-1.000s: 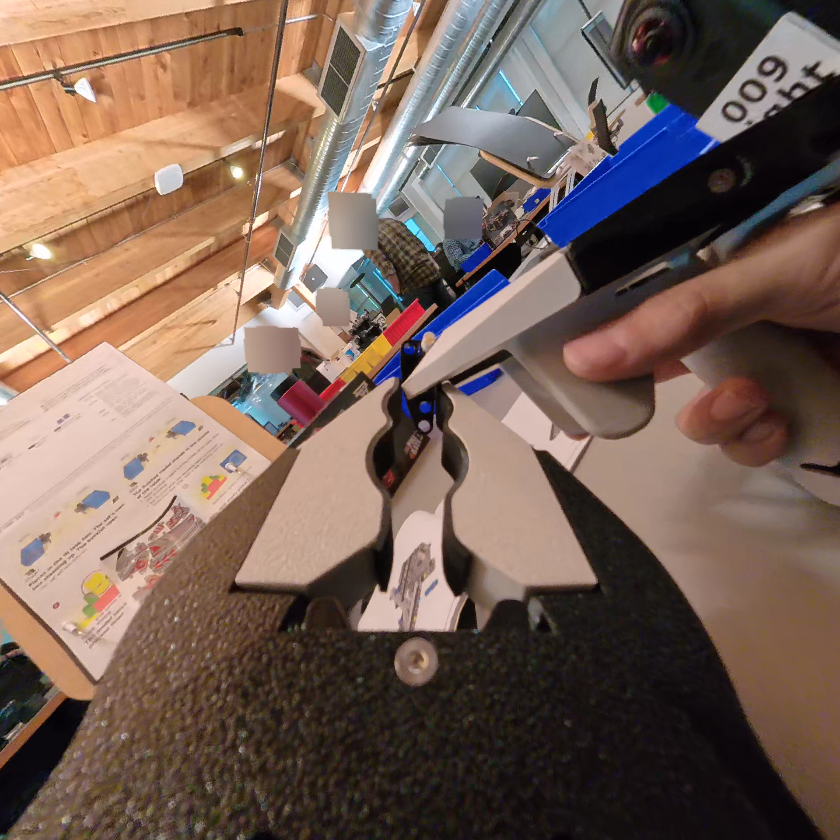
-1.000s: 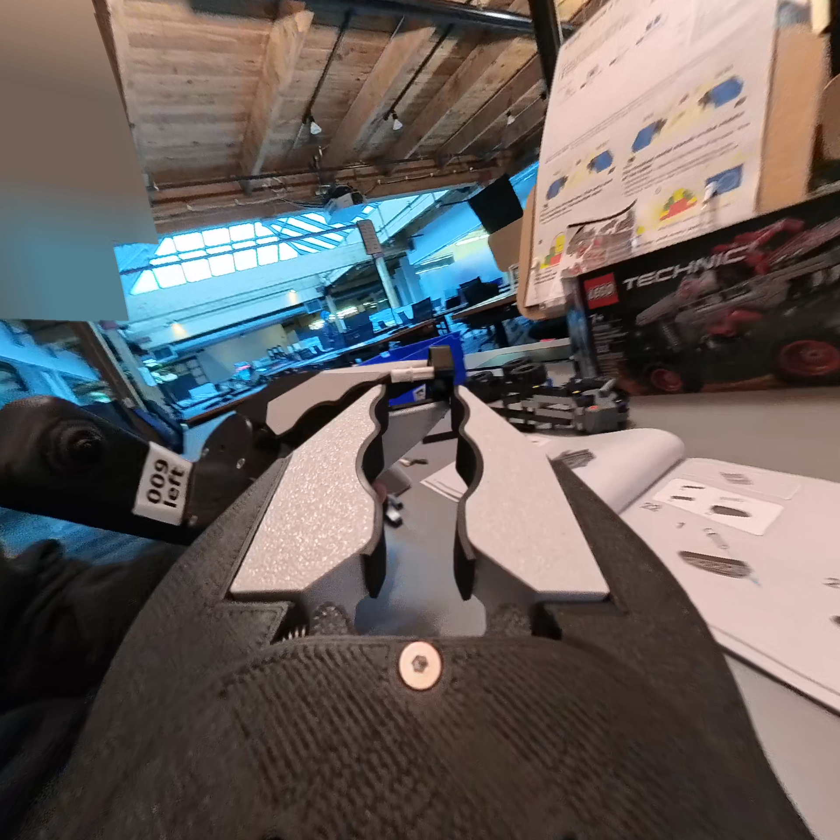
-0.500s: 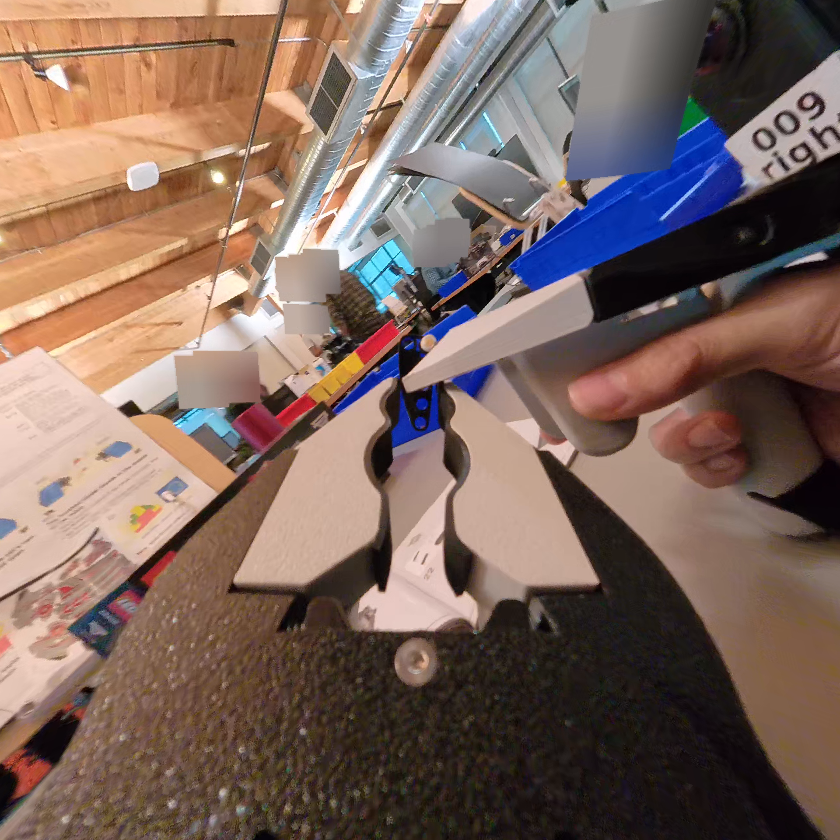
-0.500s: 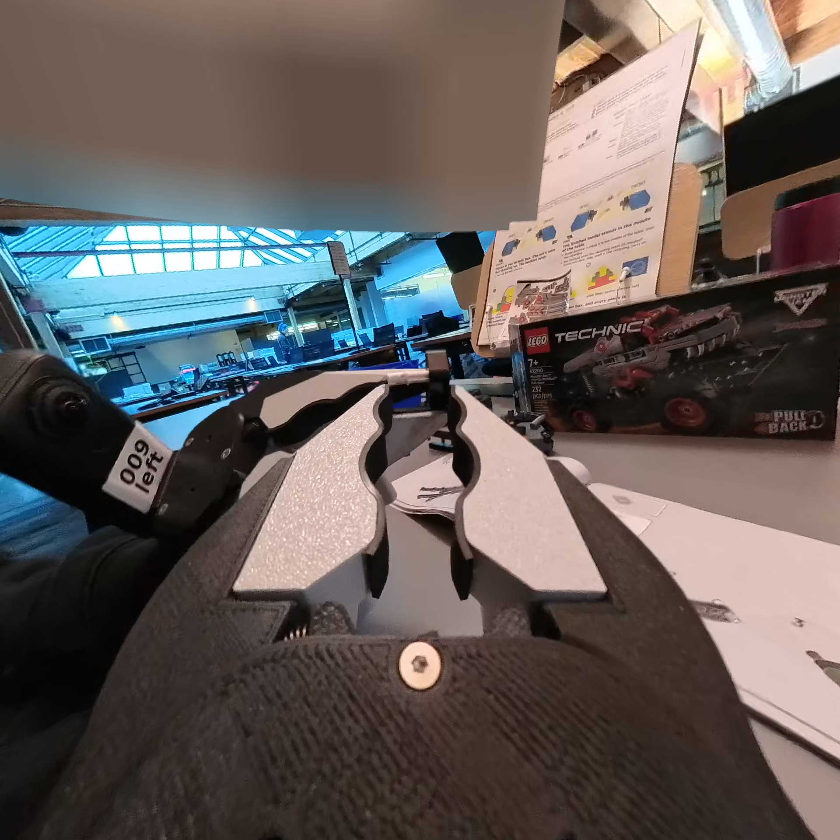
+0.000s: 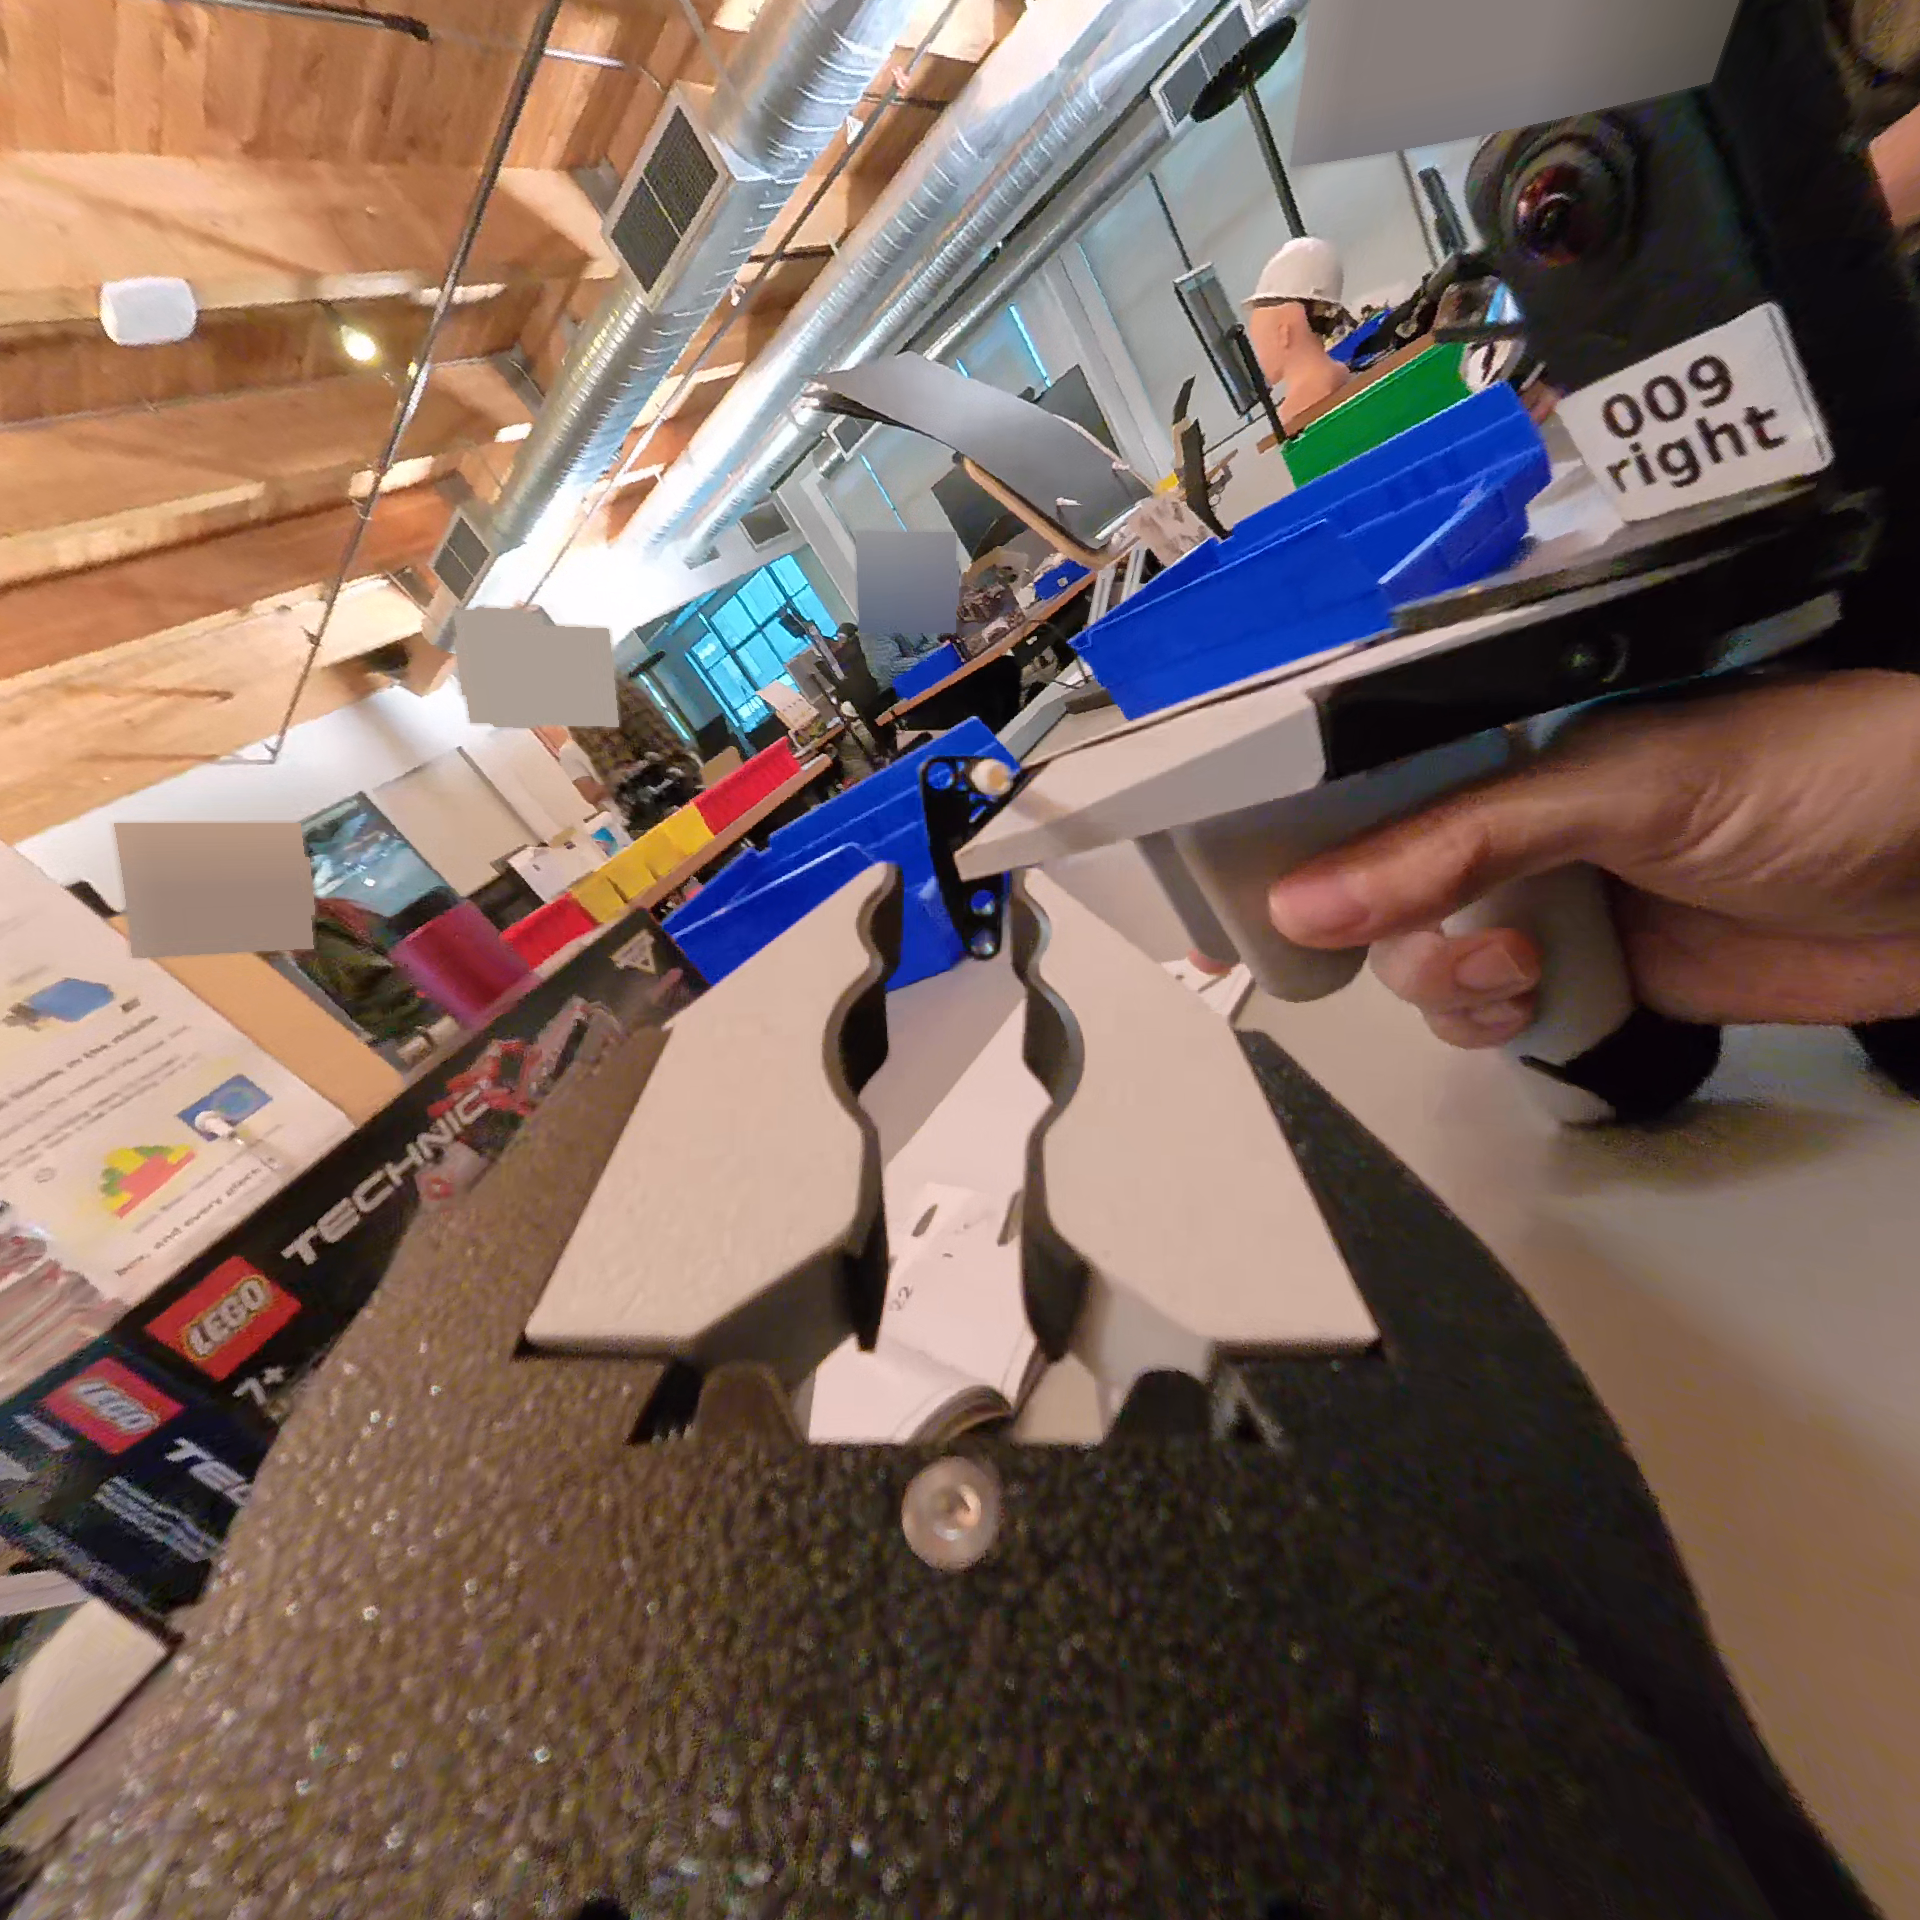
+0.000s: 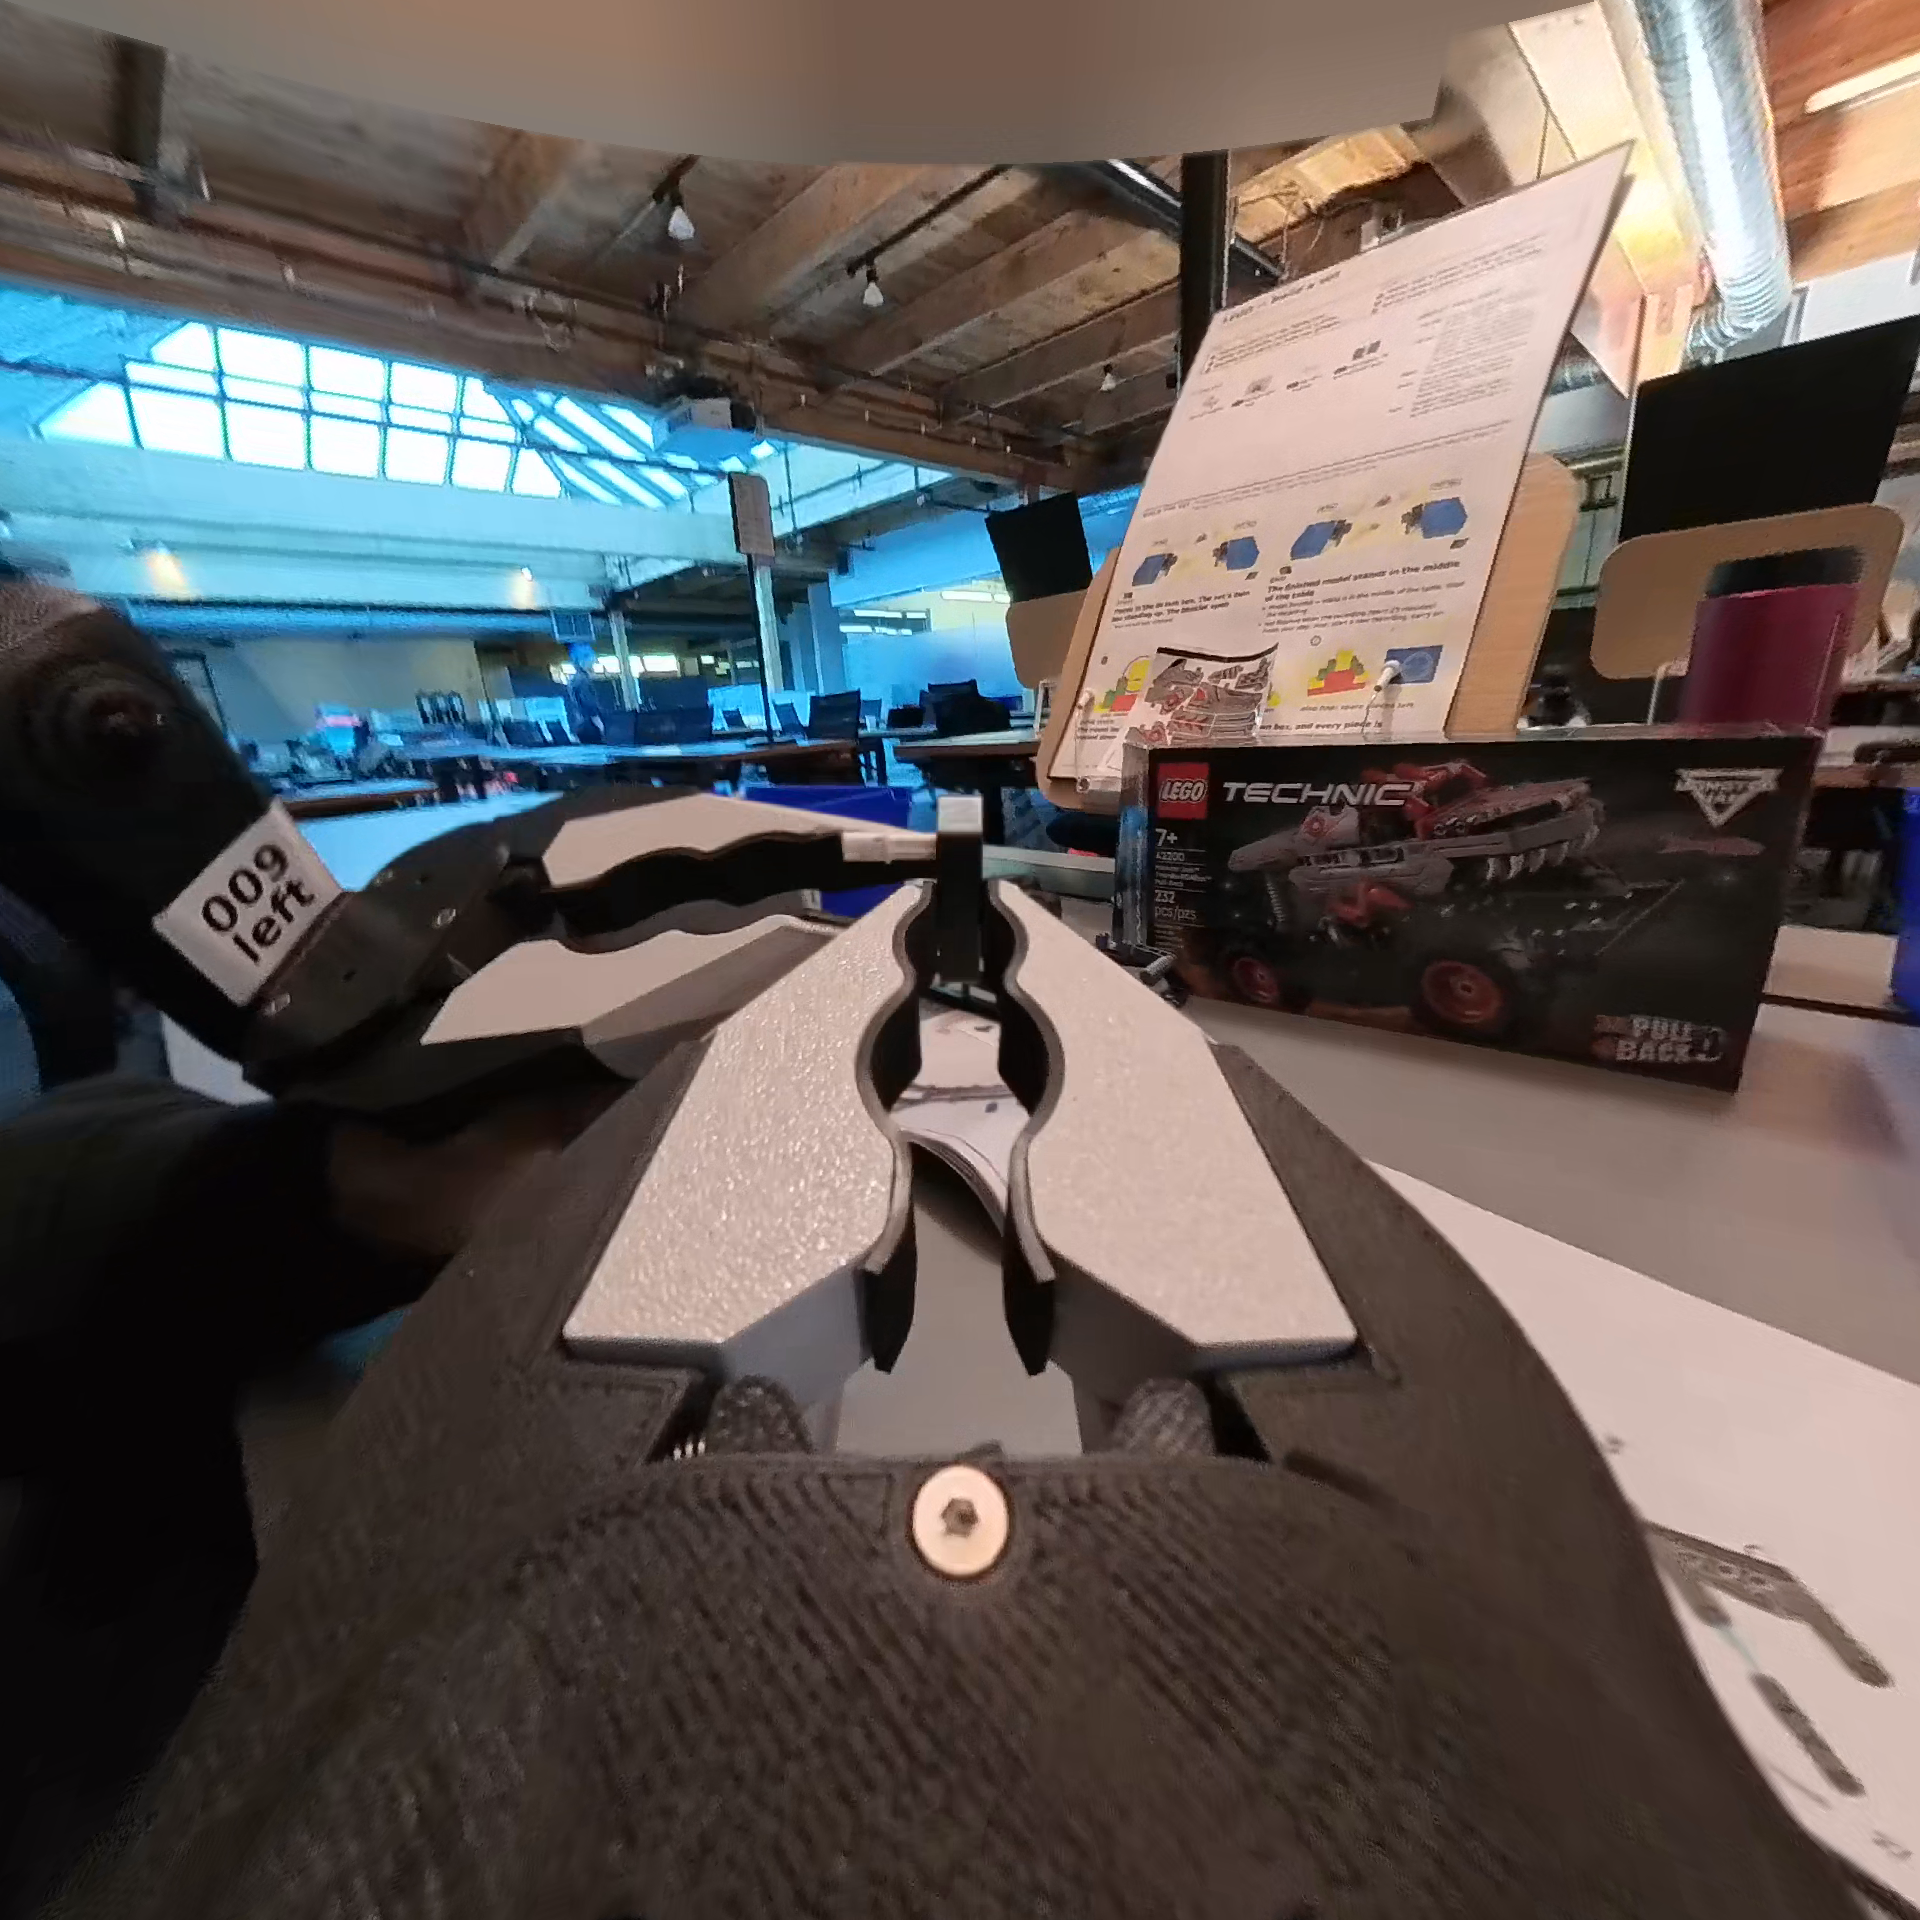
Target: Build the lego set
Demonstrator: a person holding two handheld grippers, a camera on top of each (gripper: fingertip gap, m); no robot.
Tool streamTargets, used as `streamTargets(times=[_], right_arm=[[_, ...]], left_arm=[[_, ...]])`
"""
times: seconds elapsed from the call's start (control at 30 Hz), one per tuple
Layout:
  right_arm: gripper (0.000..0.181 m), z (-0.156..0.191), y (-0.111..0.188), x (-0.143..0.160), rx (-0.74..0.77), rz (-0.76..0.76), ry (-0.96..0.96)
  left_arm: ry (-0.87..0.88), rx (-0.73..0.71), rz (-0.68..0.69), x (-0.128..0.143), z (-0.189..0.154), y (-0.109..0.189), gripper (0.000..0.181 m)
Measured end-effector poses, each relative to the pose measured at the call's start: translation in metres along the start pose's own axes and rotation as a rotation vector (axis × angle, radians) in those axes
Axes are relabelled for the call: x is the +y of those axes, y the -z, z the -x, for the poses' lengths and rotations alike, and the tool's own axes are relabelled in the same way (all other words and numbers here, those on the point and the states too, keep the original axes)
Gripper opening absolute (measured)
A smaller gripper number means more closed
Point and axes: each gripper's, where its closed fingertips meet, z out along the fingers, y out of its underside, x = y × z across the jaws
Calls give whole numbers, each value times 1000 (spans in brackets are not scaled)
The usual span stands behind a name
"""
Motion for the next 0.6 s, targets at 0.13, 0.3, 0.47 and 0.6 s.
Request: streamTargets(times=[0.13,0.3,0.47,0.6], right_arm=[[5,6,-1,2,-50,70,167],[5,32,5,3,-284,124,231],[5,38,22,16,-404,223,321],[5,-1,22,-3,-284,205,270]], left_arm=[[61,115,5,1,-4,5,23],[179,455,39,-12,-14,22,45],[310,684,5,-22,-24,33,56],[464,690,-43,-31,-2,8,57]])
